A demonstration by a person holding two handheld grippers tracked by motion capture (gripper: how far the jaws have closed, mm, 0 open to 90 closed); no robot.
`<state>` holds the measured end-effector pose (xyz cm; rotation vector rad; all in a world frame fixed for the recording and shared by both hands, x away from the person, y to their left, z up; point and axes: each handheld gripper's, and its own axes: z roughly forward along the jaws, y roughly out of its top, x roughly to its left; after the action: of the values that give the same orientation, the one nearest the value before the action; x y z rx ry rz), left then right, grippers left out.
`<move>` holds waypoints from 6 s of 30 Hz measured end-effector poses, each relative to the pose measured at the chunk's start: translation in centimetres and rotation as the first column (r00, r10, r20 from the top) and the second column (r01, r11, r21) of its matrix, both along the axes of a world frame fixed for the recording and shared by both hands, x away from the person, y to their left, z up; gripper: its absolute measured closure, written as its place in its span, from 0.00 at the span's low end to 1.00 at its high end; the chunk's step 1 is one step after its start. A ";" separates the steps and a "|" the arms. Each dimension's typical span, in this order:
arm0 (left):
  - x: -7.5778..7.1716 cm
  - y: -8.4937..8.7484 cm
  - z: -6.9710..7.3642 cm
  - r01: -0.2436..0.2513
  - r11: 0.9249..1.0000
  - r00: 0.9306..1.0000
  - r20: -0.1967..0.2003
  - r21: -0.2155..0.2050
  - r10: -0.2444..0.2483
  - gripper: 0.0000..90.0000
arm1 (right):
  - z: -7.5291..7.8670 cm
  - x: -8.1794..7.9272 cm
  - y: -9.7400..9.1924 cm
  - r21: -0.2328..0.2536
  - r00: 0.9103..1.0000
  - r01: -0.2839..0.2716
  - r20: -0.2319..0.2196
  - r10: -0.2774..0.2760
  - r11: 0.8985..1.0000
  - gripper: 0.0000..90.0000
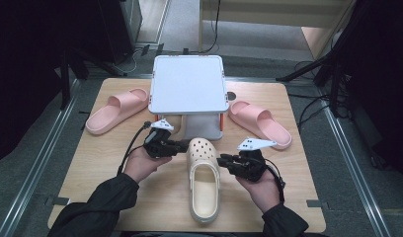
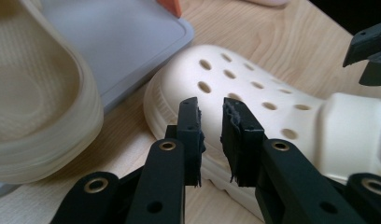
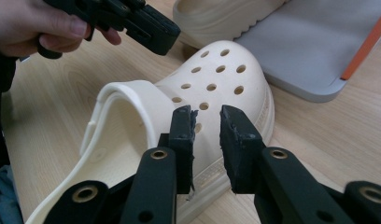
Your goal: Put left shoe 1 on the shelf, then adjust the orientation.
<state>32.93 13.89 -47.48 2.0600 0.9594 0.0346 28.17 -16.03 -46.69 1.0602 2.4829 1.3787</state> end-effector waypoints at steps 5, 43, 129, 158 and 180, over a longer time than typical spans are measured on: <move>-0.5 0.5 2.2 0.012 1.000 1.000 0.019 -0.012 -0.011 0.85 | 1.1 -1.3 0.1 0.024 1.000 0.005 0.021 -0.005 1.000 0.82; 6.0 7.0 11.3 -0.070 0.997 0.996 0.059 -0.033 0.072 0.95 | -2.4 -2.2 3.3 -0.114 0.991 0.111 -0.061 -0.119 0.987 0.63; 6.8 7.3 9.2 -0.114 0.993 0.992 0.053 0.006 0.114 0.94 | 1.3 4.7 4.2 -0.031 0.963 0.267 0.038 -0.266 0.963 0.66; 6.8 7.2 9.1 -0.110 0.994 0.992 0.065 0.011 0.109 0.95 | -3.3 -4.7 4.3 -0.046 0.997 0.057 0.058 -0.054 0.997 1.00; 6.8 7.3 9.0 -0.101 0.995 0.993 0.058 -0.001 0.101 0.95 | -4.5 -1.9 5.7 -0.114 0.999 0.048 0.021 -0.046 0.992 1.00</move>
<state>39.73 21.16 -38.43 1.9999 1.0275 0.1478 26.31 -10.31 -51.20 1.0691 2.4736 1.2123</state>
